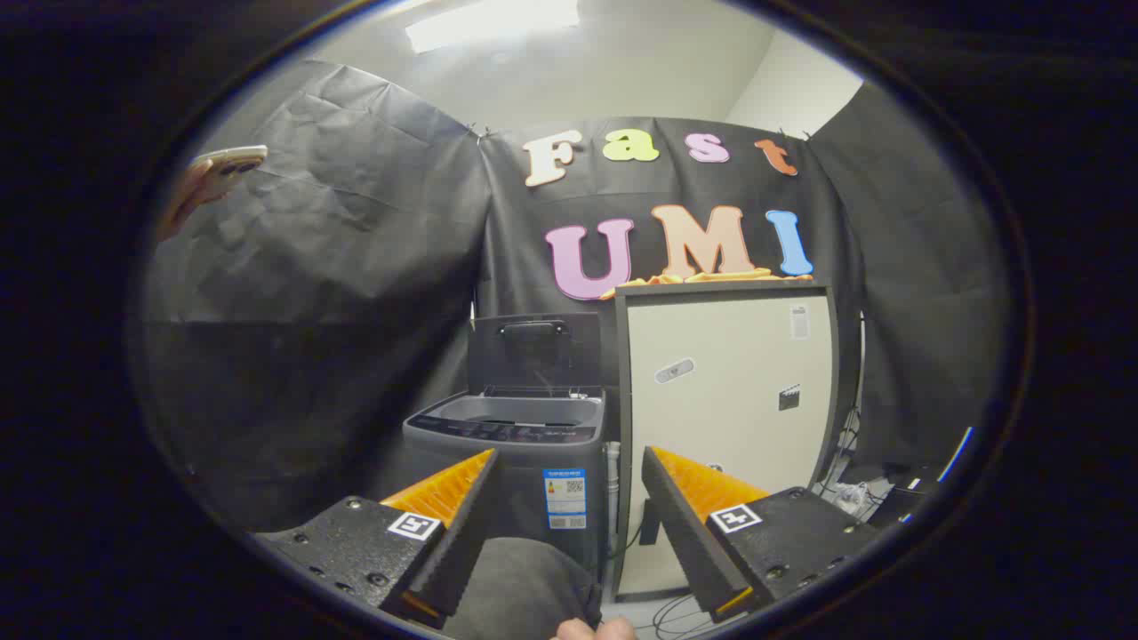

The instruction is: Put the clothes into the washing machine and then close the washing machine lid.

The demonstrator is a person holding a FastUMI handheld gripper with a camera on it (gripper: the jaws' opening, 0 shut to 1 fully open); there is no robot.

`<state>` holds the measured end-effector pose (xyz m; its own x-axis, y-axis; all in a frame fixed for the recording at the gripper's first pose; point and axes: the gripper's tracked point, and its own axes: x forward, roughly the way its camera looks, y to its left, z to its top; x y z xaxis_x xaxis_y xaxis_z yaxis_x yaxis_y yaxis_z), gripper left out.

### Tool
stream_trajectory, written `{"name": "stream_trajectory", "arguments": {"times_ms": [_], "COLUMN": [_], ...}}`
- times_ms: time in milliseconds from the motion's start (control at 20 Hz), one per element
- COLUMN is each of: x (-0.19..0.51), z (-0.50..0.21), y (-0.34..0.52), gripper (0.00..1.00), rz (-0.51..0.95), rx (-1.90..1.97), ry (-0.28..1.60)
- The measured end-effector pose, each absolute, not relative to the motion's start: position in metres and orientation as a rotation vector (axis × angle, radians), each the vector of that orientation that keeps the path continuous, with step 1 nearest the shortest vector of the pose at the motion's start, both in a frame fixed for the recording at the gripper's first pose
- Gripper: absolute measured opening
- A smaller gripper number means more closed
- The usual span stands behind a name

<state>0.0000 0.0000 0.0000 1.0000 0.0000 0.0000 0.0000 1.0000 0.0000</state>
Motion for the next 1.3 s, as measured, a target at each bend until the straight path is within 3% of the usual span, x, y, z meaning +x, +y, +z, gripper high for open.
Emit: {"name": "stream_trajectory", "arguments": {"times_ms": [1300], "x": [0.0003], "z": [-0.0011], "y": [0.0014], "gripper": [0.94], "rz": [0.001], "rx": [-0.019], "ry": [0.000]}}
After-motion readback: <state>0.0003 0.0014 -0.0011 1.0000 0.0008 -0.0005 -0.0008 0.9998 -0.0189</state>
